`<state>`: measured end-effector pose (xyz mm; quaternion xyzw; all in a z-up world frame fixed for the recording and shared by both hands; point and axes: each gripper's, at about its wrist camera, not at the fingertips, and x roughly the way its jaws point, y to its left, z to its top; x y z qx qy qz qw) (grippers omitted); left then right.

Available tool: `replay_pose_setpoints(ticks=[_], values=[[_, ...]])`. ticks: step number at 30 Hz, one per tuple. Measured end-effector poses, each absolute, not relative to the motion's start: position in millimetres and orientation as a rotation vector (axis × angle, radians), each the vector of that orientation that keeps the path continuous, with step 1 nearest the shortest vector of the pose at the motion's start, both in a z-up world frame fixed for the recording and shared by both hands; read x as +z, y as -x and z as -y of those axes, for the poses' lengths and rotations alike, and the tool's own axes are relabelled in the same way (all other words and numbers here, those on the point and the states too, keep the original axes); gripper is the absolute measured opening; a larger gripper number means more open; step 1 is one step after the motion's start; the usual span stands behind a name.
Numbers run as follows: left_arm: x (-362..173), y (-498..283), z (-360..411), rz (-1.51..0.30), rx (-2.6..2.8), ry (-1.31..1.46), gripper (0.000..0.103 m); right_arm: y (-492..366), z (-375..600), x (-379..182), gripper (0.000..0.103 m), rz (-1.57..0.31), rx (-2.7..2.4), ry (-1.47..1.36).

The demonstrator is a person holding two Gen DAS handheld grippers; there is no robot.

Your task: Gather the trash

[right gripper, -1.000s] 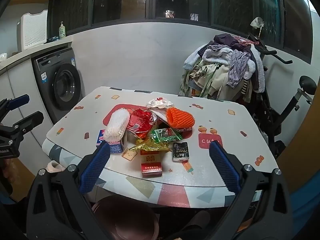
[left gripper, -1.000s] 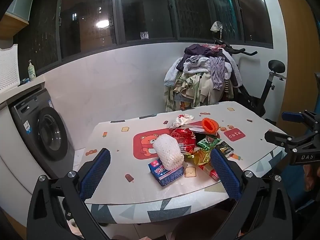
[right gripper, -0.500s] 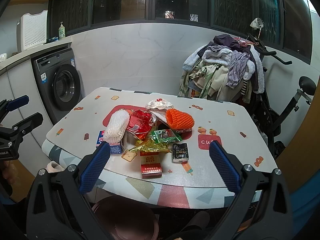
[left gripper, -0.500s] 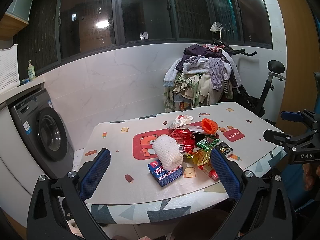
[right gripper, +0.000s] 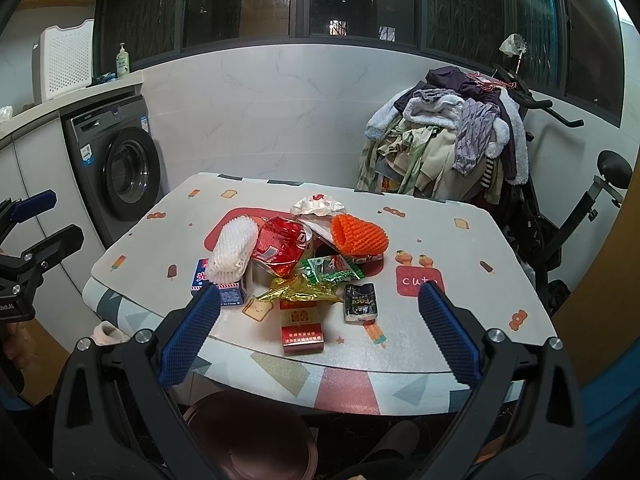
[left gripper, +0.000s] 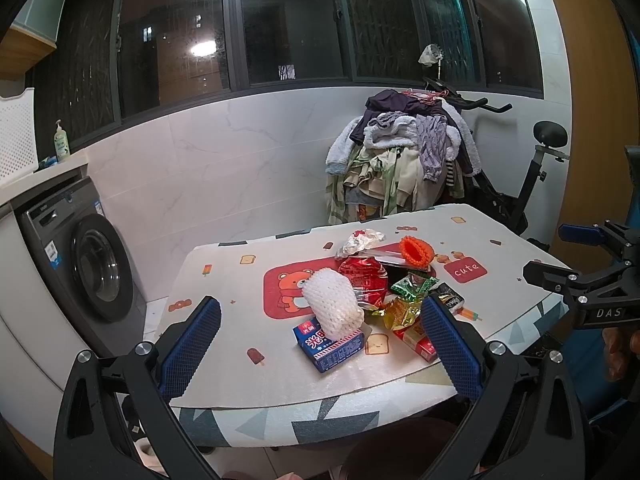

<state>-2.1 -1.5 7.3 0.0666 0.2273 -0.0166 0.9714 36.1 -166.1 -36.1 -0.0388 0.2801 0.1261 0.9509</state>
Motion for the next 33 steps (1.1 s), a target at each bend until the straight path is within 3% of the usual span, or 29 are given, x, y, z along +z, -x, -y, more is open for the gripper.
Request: replay_pose_setpoints(ticks=[33], values=[[3, 7, 7, -0.462, -0.039, -0.130, 0.098, -34, 167, -49, 0.097, -0.574, 0.248, 0.077]])
